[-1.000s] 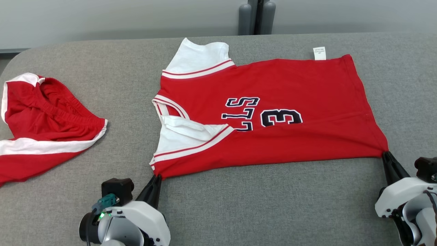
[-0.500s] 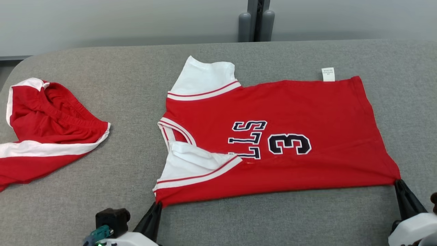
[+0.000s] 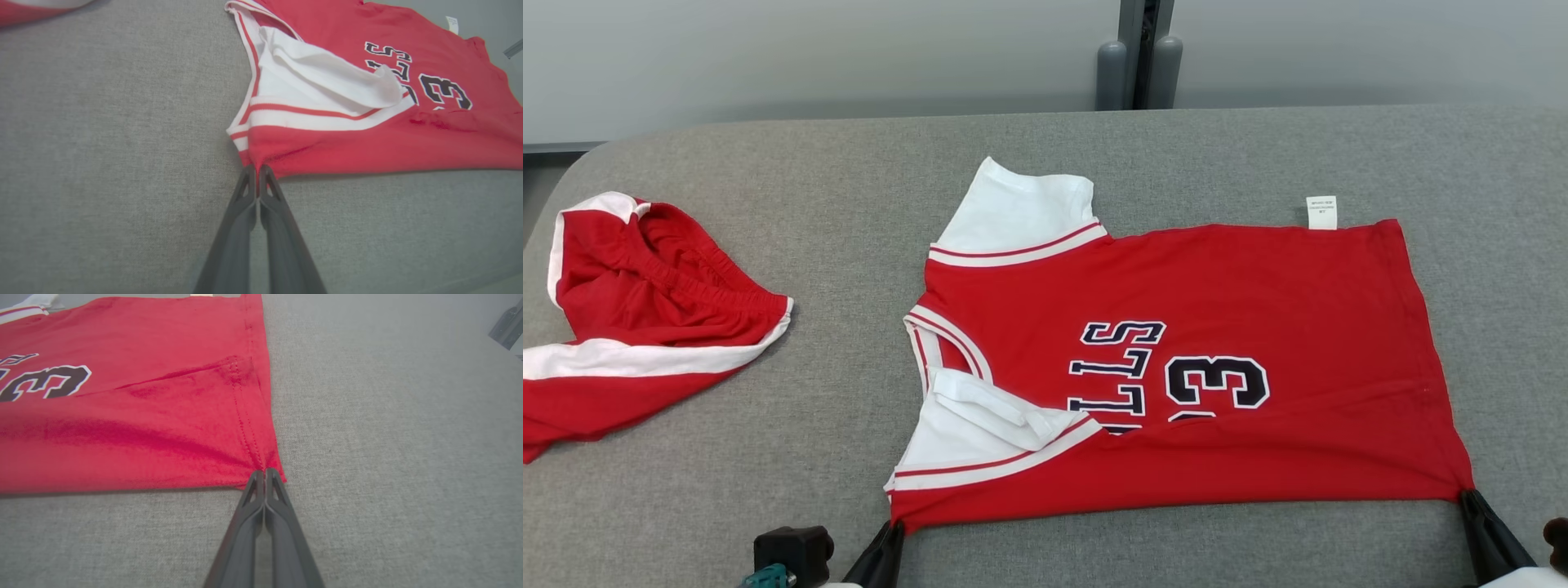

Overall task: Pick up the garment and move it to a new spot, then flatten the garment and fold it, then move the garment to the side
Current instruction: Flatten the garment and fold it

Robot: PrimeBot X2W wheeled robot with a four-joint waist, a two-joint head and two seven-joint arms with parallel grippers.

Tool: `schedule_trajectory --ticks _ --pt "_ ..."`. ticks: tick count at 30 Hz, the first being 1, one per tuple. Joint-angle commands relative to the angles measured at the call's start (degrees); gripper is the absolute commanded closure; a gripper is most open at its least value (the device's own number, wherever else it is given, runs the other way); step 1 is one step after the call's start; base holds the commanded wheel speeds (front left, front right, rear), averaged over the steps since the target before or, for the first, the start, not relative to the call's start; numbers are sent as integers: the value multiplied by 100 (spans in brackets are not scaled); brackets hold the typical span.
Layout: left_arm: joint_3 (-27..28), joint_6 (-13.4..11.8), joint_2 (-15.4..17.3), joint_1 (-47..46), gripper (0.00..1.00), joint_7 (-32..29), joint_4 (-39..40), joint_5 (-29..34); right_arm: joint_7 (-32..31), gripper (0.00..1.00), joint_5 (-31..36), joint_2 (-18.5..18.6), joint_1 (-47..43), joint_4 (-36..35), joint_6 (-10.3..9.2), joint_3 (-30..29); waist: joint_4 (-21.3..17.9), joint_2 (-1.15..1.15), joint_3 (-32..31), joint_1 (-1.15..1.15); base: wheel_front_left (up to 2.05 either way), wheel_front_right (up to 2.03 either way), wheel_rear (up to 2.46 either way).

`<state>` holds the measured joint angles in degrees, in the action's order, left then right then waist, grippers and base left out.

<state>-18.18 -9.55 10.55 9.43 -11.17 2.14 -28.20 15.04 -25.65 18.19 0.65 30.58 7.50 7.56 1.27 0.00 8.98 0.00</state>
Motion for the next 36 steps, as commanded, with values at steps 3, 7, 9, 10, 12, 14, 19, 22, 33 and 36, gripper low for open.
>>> schedule_trajectory --ticks 3,7,9,10,12,14,19,22,33,36 --pt "32 -80 18 9 38 19 -106 13 -5 64 48 14 48 93 -1 -78 -10 0 -24 0 0 0 0" --pt "159 -177 -55 -120 0 284 -188 51 9 0 127 -53 166 25 -1 -273 -39 0 -62 0 0 0 0" --pt "256 -201 -77 -209 0 473 -188 39 17 0 214 -106 224 -132 -1 -482 -56 0 -80 0 0 0 0" --pt "307 -215 -86 -255 0 592 -183 47 19 0 276 -140 265 -260 -1 -576 -67 0 -89 0 0 0 0" --pt "390 -227 -113 -313 0 776 -213 50 21 0 411 -248 310 -531 -1 -750 -100 0 -109 0 0 0 0" --pt "438 -215 -152 -450 0 945 -264 45 22 0 549 -376 392 -771 -1 -838 -139 0 -118 0 0 0 0" --pt "459 -76 -294 -992 0 1482 -589 112 23 0 818 -666 759 -1026 -1 -639 -232 0 -180 0 0 0 0" --pt "424 2 -390 -1359 0 1883 -820 168 24 0 942 -787 992 -1082 -1 -455 -268 0 -229 0 0 0 0" --pt "318 179 -670 -2007 0 2604 -1555 238 24 0 1246 -1135 1196 -1417 -1 182 -386 0 -597 0 0 0 0" --pt "325 116 -672 -1946 0 2634 -1598 496 24 0 1314 -1173 1075 -1553 -1 126 -404 0 -737 0 0 0 0"
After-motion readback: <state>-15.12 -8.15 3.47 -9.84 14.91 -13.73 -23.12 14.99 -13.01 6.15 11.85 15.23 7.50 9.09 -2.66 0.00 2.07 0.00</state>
